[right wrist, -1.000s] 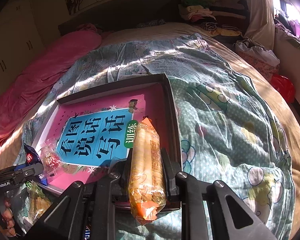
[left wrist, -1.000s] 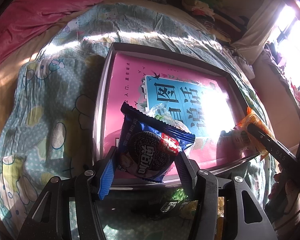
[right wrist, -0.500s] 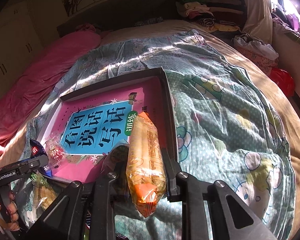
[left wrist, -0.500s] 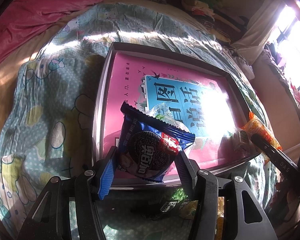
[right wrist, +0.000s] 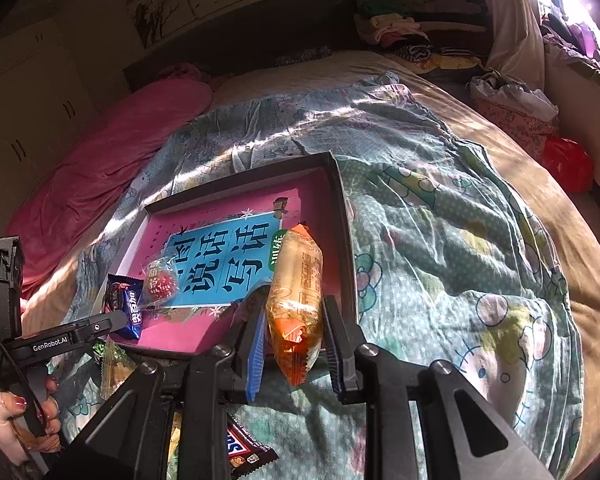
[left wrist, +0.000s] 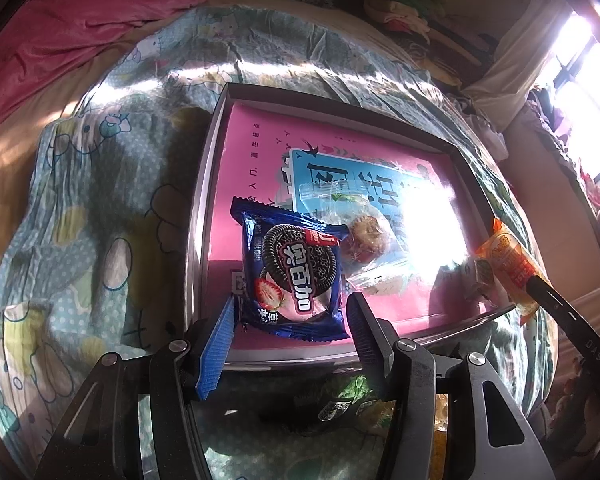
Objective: Organize snacks
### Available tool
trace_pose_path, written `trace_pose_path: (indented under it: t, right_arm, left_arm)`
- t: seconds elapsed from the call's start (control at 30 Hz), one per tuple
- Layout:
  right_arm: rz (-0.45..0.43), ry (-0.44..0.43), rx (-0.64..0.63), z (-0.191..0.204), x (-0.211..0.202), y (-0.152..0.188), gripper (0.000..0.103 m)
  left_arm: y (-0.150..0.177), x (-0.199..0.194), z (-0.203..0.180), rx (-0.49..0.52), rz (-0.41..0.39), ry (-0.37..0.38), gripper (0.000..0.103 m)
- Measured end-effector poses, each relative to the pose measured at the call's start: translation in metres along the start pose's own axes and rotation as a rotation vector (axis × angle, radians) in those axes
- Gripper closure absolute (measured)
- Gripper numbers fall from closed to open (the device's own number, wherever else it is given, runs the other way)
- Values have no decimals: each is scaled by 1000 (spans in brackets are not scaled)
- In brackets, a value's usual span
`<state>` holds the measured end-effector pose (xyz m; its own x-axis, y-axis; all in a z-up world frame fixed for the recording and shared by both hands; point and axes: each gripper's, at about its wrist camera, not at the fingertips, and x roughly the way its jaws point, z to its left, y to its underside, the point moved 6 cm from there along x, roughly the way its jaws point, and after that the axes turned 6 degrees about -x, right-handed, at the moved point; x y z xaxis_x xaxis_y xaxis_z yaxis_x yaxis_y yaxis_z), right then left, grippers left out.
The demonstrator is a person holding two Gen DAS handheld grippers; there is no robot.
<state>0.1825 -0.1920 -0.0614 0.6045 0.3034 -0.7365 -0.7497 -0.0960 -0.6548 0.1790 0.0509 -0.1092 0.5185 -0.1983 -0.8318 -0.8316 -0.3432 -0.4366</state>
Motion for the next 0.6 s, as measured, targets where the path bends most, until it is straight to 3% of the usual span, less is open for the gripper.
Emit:
trace_pose_path:
  t: [0.6]
  right_arm:
    - [35,8,31,-3,22,-2,77]
  left_arm:
    - [3,-11,-5,-2,-5,10,45]
